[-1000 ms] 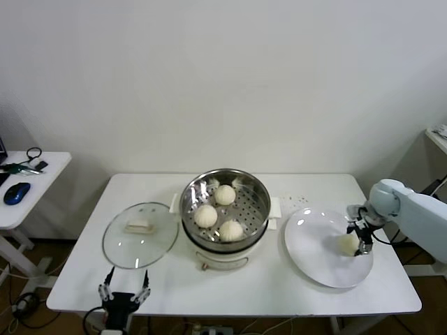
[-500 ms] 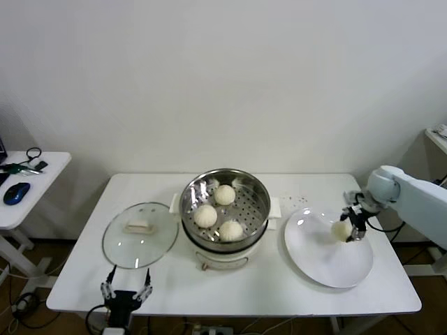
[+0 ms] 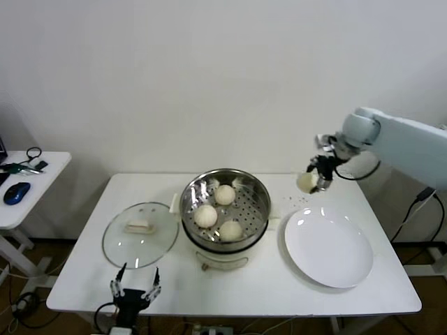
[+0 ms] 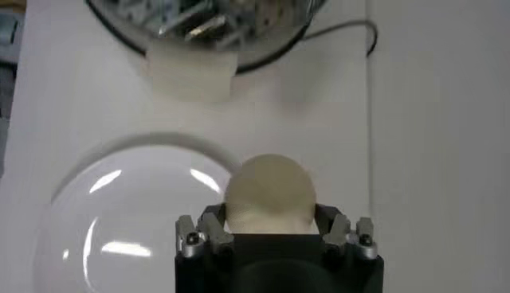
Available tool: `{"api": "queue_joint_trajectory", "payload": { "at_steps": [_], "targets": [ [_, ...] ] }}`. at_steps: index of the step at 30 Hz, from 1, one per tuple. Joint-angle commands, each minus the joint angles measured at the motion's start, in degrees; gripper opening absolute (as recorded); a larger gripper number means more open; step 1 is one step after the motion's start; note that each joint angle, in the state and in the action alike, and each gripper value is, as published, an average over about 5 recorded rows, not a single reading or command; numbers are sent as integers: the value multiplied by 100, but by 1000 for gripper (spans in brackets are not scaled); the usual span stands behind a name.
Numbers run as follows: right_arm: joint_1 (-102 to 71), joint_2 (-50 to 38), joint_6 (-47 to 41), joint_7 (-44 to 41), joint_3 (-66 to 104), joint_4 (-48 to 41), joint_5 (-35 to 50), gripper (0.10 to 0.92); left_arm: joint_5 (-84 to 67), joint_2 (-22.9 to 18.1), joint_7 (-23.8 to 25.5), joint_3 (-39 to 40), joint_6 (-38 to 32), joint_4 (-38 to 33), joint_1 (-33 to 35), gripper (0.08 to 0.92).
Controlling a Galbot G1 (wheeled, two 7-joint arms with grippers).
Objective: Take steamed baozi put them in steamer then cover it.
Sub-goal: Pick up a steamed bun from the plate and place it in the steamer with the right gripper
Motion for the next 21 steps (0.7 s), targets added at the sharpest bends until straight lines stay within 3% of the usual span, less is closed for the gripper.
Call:
{"api": "queue_joint_trajectory", "payload": {
  "at_steps": [1, 9, 21],
  "targets": [
    [1155, 1312, -404, 311, -973, 306, 2061, 712, 14, 28, 17, 154, -22, -36, 41, 823],
    [1116, 1984, -628, 676, -1355, 573, 2659, 712, -124, 95, 62, 106, -34, -28, -81, 823],
    [633, 2479, -647, 821, -1733, 402, 2215, 712, -273, 174, 72, -8, -81, -61, -90, 823]
  ]
}}
